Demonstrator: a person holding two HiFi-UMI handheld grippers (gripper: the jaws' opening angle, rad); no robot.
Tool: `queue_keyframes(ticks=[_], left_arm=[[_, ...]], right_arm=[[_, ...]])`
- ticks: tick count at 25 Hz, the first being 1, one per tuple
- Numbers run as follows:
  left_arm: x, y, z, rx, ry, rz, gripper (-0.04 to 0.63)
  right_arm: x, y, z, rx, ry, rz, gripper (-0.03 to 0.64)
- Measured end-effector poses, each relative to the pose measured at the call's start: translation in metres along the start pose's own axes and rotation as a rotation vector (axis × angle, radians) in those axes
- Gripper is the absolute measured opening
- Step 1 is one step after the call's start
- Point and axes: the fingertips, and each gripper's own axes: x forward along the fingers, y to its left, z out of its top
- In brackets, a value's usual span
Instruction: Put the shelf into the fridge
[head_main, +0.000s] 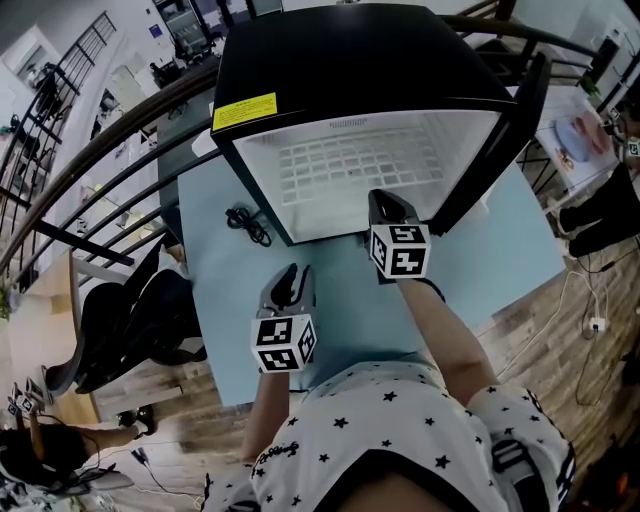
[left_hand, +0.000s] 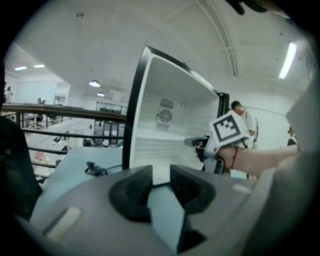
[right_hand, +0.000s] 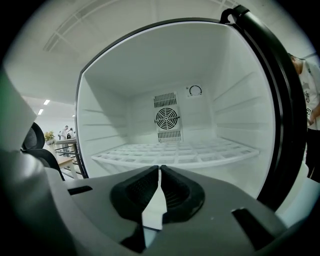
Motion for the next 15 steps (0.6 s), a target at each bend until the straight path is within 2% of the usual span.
queue_keyframes(ticks=[15], left_arm=[[-0.03,0.003,0.0,0.001,-0.035,0.041,0.06]], right_arm=[[0.014,0.0,0.007,0.046,0.029,-0.028,0.032]])
